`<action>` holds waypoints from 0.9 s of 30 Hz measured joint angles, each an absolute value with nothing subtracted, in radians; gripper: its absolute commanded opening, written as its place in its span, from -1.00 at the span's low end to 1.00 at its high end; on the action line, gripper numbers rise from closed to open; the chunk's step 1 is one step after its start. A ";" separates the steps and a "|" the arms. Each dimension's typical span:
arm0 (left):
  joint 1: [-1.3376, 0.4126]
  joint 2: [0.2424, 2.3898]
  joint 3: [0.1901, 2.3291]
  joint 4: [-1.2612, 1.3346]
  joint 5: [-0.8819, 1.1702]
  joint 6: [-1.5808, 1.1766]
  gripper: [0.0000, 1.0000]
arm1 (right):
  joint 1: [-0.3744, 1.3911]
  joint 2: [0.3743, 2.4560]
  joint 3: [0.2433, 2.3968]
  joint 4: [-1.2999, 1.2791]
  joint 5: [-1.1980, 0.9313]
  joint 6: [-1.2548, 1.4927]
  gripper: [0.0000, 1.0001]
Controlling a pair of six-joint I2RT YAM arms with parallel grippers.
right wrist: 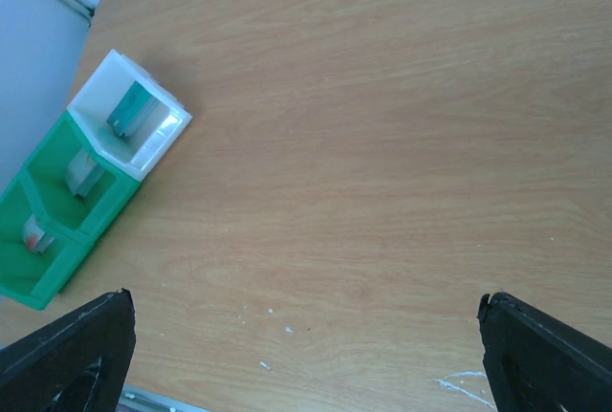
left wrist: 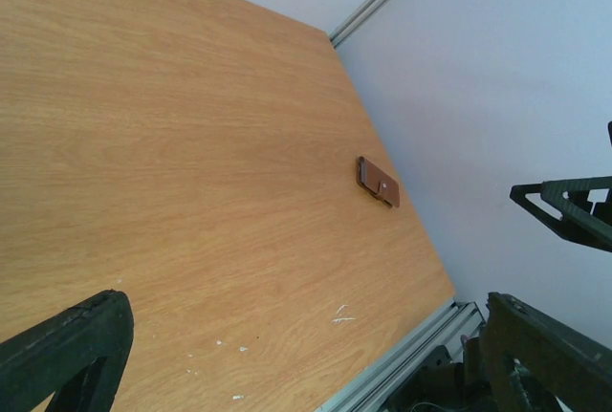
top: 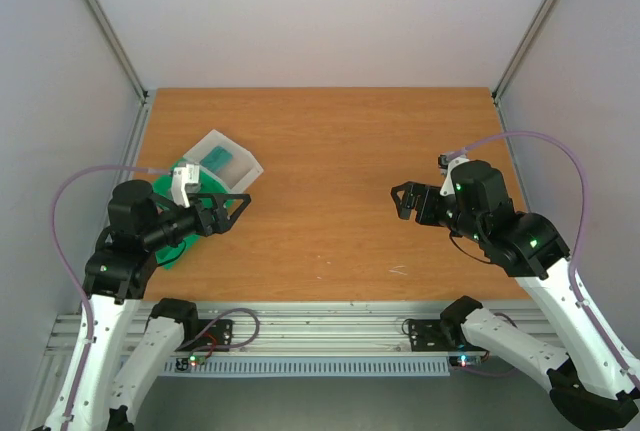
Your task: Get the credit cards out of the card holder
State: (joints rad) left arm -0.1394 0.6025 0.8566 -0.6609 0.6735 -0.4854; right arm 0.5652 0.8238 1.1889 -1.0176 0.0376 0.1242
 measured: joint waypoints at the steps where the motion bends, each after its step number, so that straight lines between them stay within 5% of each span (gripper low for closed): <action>1: -0.139 0.603 0.857 -0.663 0.670 -0.485 0.99 | 0.565 0.824 1.188 -1.018 0.038 0.124 0.97; 19: -0.139 0.688 0.853 -0.693 0.569 -0.477 0.99 | 0.567 1.124 1.246 -1.066 0.361 0.073 0.95; 27: -0.139 0.748 0.810 -0.690 0.575 -0.479 0.99 | 0.488 1.344 1.258 -1.090 0.527 -0.005 0.33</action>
State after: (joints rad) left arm -0.1387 0.7483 0.8101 -0.6895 0.5755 -0.4786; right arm 0.4881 1.3437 1.2579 -1.0897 0.5274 -0.0048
